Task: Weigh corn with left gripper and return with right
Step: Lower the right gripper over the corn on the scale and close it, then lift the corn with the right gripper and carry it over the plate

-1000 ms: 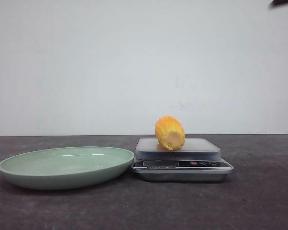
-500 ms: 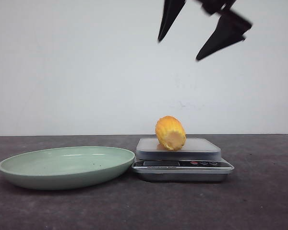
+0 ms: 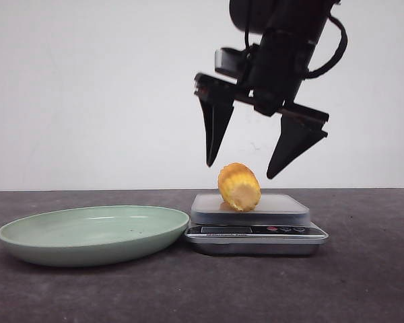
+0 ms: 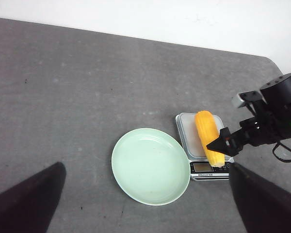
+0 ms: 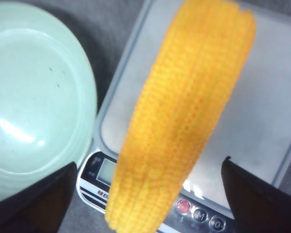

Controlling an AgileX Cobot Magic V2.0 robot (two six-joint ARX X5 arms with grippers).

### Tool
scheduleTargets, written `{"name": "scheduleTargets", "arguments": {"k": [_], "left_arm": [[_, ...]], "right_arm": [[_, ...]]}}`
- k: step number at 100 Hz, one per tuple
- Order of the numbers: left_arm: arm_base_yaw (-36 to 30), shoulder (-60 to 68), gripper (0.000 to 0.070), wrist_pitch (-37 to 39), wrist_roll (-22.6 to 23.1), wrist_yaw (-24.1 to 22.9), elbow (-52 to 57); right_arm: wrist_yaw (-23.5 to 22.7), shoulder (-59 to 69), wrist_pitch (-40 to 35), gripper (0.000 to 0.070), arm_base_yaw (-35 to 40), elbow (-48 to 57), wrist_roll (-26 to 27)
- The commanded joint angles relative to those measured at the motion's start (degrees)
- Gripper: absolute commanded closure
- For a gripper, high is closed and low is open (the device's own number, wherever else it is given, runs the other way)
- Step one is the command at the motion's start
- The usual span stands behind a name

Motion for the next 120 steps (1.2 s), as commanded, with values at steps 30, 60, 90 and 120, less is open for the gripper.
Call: {"name": "scheduleTargets", "arguments": {"k": [30, 60, 90, 120], "left_arm": [[-0.35, 0.2, 0.0, -1.42, -1.4, -0.15, 1.22], [-0.35, 0.2, 0.0, -1.51, -1.36, -0.2, 1.22], [-0.35, 0.2, 0.0, -1.62, -1.38, -0.15, 1.22], [-0.35, 0.17, 0.0, -1.88, -1.03, -0.02, 1.22]], "right_arm": [[0.31, 1.97, -0.04, 0.0401, 0.85, 1.01, 1.2], [0.04, 5.11, -2.84, 0.0617, 1.84, 1.01, -1.05], [1.99, 5.01, -2.91, 0.07, 2.54, 1.01, -4.02], [5.42, -3.5, 1.4, 0.07, 2.43, 1.07, -4.5]]}}
